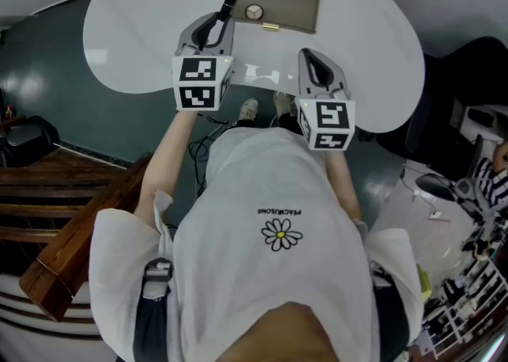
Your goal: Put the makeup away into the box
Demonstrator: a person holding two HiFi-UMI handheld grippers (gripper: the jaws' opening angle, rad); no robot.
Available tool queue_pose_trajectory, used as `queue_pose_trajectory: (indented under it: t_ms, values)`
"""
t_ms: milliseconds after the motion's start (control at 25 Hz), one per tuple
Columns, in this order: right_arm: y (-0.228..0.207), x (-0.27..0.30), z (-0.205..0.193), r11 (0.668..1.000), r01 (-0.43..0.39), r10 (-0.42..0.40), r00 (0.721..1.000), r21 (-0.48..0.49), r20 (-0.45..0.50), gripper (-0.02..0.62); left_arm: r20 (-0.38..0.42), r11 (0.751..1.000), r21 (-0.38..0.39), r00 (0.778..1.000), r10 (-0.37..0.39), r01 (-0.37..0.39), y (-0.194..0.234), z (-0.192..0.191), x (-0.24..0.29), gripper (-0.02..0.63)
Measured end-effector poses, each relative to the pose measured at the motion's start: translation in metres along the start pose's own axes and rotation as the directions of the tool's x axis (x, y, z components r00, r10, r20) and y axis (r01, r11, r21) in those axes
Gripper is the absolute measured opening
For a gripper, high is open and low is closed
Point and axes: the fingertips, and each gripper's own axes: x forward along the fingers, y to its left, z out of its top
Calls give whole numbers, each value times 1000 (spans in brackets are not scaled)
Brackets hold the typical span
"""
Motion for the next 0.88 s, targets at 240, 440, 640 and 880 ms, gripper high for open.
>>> queue_pose_trajectory:
  t_ms: [240, 440, 640, 880]
  values:
    - [-9, -4, -7, 998, 19, -19, 1000, 60, 2, 29, -137, 1000, 3, 990, -16, 17, 14, -2, 58, 101]
    - [-15, -6, -11, 994, 40, -41, 999, 99, 8, 29, -238, 1000, 10, 971, -18, 21, 17, -10, 103, 101]
    - [-22, -9, -7, 989, 58, -63, 998, 135, 29, 29, -444, 999, -4, 895, -46, 50, 11, -44, 134, 101]
    - [-38, -11, -10, 983, 82, -88, 996, 167, 29, 29, -571, 996, -94, 819, -51, -3, 15, -70, 155, 101]
